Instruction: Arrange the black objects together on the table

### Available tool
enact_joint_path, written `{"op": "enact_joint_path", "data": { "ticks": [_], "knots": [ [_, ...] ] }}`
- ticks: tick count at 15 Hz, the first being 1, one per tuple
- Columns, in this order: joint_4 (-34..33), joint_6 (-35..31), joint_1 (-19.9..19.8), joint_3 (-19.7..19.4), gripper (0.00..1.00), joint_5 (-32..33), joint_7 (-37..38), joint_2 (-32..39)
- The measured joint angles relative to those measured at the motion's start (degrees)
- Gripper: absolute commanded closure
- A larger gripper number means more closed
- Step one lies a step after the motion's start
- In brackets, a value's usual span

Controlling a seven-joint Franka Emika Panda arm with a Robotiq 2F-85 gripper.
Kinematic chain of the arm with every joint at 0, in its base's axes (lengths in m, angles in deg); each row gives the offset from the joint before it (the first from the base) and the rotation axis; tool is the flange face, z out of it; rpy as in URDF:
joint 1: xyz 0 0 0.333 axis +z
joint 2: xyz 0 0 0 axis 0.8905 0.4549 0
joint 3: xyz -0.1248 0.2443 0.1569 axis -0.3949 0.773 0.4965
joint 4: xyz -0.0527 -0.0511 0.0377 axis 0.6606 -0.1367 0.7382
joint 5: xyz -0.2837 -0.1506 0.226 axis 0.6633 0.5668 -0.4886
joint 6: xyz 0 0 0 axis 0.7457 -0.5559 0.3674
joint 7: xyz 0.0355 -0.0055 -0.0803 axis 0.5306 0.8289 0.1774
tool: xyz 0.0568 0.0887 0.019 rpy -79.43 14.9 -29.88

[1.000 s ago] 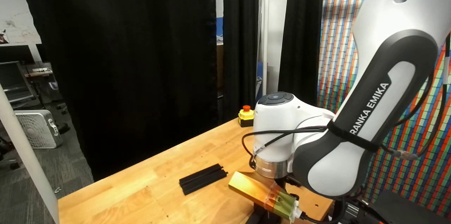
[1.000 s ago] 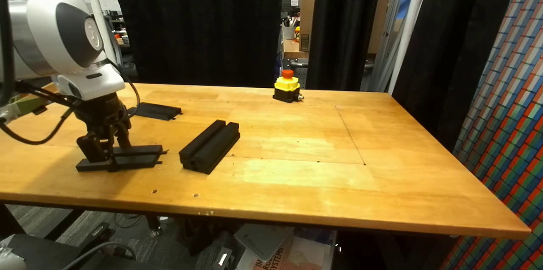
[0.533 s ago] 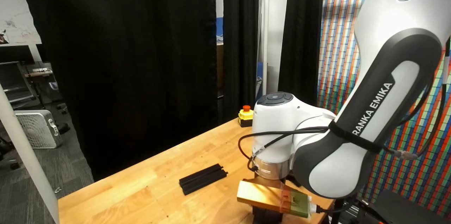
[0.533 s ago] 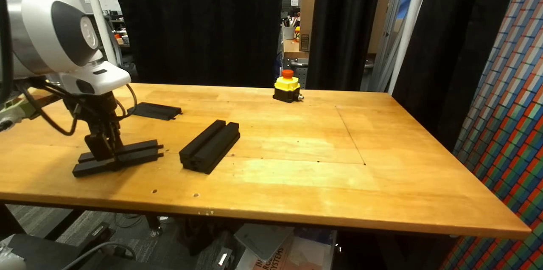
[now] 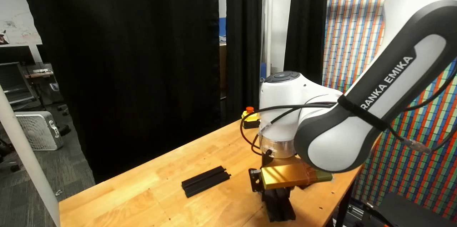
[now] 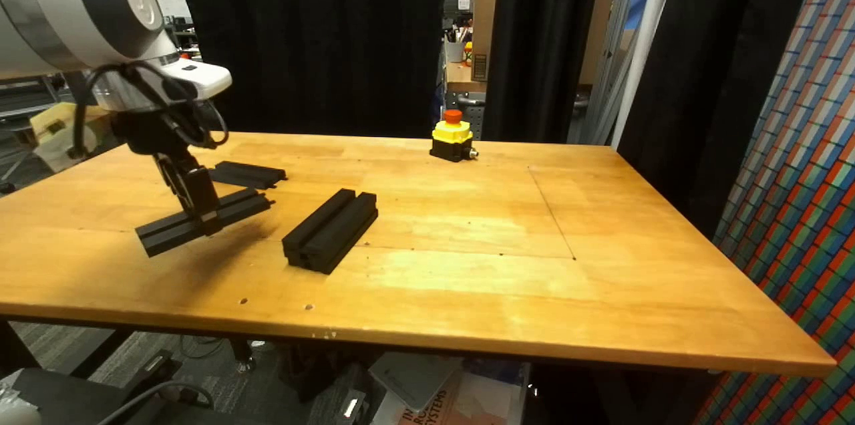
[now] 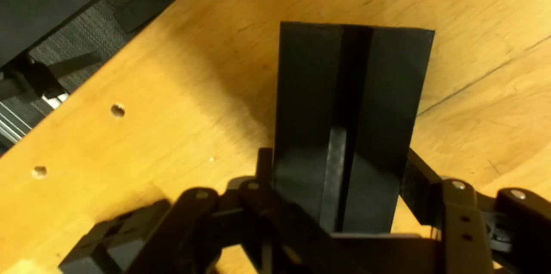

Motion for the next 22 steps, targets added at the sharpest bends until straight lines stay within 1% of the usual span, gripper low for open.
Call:
{"op": "enact_joint_path", "data": {
  "ticks": [3,6,8,11,15,22],
  "knots": [
    [0.00,2.67,-1.76,-2.69,0.54,-1.17,-12.31,-3.49],
    [-0.07,4.29,-4.80,-5.85,0.54,-1.57,-24.33,-6.10],
    [-0.33,4.44,-6.91,-7.45,0.54,-1.97,-31.15,-6.79],
    [-0.84,4.44,-9.35,-9.12,0.54,-2.98,-39.42,-6.81],
    [-1.15,4.44,-11.10,-10.41,0.54,-3.33,-46.11,-6.23],
    [-3.17,4.41,-12.23,-11.68,0.54,-3.44,-52.51,-2.43]
  ]
}}
